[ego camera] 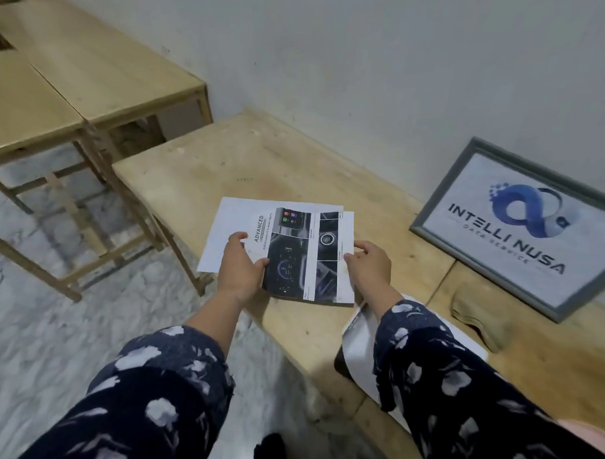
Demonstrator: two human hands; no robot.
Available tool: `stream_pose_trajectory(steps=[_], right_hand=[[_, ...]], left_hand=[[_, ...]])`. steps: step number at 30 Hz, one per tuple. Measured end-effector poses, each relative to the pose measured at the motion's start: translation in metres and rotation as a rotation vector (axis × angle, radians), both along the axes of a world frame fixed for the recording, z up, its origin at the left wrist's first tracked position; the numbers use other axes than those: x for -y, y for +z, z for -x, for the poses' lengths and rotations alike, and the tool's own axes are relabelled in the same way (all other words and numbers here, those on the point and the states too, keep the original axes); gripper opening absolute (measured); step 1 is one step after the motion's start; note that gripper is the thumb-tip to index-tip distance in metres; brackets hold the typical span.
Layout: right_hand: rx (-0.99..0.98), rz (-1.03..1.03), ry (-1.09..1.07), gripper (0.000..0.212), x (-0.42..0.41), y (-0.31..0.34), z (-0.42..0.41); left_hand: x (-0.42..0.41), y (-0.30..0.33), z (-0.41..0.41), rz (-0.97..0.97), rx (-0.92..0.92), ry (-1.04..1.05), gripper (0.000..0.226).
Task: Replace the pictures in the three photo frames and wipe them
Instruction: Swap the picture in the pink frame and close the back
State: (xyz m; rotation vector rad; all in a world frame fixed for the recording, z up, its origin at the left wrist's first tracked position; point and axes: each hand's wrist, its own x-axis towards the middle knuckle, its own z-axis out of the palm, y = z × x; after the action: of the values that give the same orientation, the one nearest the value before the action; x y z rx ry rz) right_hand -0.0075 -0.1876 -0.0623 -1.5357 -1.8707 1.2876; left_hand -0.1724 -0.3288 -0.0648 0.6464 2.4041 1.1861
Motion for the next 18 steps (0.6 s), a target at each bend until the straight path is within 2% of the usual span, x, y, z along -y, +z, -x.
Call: stream_pose_trajectory(steps=[4,7,10,13,18], right_hand=[[0.025,-0.009,-0.017,0.039,-0.022,-0.016,0.040],[0.121,-0.047,0.015,0.044,-0.035,-0.026,0.053],[0.245,-0.065,0.081,0.040,-0.043,-0.039,0.058],[0.370,-0.134,0.128,0.035,-0.044,-0.044,0.061],[0.303,-0.129,0.113,0.033,-0.042,-0.041,0.055]], left_hand=[[-0.021,-0.017,0.043,0.060,-0.042,-0.034,0.064],[-0.030,-0.028,0.058,0.161,-0.137,-0.053,0.064],[-0.033,-0.035,0.065,0.305,-0.257,-0.056,0.061],[-0.034,-0.037,0.065,0.398,-0.288,-0.076,0.057],[-0.037,-0.031,0.052,0.328,-0.320,-0.079,0.052]])
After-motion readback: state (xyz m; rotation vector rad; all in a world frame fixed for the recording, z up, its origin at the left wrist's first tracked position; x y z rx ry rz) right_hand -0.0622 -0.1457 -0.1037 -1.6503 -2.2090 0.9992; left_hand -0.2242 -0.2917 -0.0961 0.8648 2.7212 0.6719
